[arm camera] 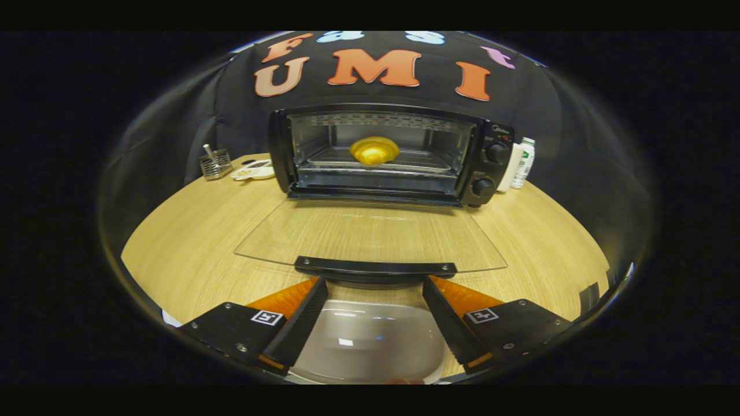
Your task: Open the toaster oven, put the food inside, and close the toaster oven door.
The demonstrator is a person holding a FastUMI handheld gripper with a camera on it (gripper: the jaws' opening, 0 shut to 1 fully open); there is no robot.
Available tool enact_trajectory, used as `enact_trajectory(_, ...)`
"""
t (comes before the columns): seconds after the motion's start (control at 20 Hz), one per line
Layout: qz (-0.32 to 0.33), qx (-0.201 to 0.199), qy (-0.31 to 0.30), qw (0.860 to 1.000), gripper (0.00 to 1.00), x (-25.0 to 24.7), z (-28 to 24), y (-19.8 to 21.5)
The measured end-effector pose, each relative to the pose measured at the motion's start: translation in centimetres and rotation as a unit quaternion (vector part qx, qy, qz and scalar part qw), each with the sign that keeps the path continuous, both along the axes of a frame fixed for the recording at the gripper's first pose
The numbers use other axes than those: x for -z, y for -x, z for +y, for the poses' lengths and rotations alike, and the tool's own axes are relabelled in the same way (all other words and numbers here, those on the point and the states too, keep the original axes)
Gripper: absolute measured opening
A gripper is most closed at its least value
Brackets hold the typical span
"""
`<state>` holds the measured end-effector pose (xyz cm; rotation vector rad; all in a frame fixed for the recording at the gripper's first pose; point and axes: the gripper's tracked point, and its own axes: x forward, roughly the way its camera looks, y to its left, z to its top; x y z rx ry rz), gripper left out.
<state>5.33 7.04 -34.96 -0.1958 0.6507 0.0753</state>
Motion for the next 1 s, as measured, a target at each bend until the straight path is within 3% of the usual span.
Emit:
enact_trajectory(0.35,-0.068,0.003,-0.032,0.997,0.98,-5.1,0.8,-0.9)
enact_trajectory(0.65,-0.137,-0.01,-0.042,0.99,0.99,-10.8,1.7,-4.5)
enact_trajectory(1.0,-0.17,-0.002,-0.052,0.984,1.0,-13.2,3.0,-8.4)
